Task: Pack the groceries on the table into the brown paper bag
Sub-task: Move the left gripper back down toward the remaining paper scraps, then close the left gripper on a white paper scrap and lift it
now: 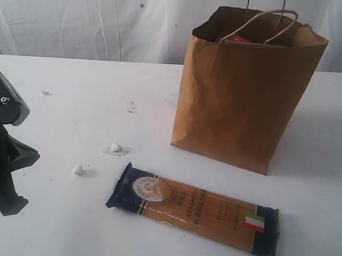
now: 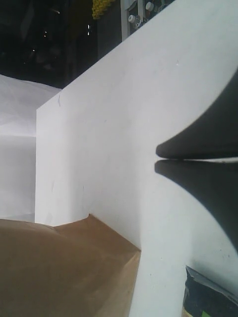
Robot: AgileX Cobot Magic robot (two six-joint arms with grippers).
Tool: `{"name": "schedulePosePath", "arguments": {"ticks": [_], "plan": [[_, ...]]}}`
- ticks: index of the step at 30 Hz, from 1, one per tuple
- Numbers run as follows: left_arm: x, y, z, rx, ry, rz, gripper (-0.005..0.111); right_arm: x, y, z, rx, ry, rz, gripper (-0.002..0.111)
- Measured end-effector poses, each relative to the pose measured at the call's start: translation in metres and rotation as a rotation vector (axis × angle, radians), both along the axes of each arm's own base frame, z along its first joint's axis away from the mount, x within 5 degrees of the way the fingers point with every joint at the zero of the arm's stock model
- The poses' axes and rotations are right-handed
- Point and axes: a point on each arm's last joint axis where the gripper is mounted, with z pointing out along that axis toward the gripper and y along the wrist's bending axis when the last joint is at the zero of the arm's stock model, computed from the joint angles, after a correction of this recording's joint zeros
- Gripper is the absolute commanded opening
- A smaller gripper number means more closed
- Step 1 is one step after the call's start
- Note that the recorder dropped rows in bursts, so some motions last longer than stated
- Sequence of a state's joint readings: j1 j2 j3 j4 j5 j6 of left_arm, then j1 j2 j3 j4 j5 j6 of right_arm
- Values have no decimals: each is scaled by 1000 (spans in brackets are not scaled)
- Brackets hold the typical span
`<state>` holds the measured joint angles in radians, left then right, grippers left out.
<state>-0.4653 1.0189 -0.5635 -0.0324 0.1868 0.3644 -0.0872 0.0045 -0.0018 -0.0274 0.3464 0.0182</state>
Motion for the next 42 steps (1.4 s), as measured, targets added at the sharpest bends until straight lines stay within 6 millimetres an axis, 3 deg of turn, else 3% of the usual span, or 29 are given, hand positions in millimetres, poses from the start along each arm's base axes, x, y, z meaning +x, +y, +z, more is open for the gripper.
{"name": "schedulePosePath", "arguments": {"ticks": [4, 7, 15, 19, 24, 28, 33, 39, 42], "plan": [[1, -1, -1, 5, 2, -2, 45, 0, 0, 0, 0, 0, 0, 0], [3, -1, -1, -2, -17, -2, 51, 0, 0, 0, 0, 0, 0, 0], [10, -3, 8, -188, -51, 141, 50, 0, 0, 0, 0, 0, 0, 0], [8, -4, -3, -129, 126, 169, 40, 0, 0, 0, 0, 0, 0, 0], [16, -11, -1, 6, 369, 166, 29, 0, 0, 0, 0, 0, 0, 0], [32, -20, 4, 53, 443, 156, 32, 0, 0, 0, 0, 0, 0, 0], [55, -33, 1, 71, 494, 152, 48, 0, 0, 0, 0, 0, 0, 0], [61, -44, -19, 57, 639, 140, 48, 0, 0, 0, 0, 0, 0, 0], [75, -52, -31, 9, 589, 146, 48, 0, 0, 0, 0, 0, 0, 0]]}}
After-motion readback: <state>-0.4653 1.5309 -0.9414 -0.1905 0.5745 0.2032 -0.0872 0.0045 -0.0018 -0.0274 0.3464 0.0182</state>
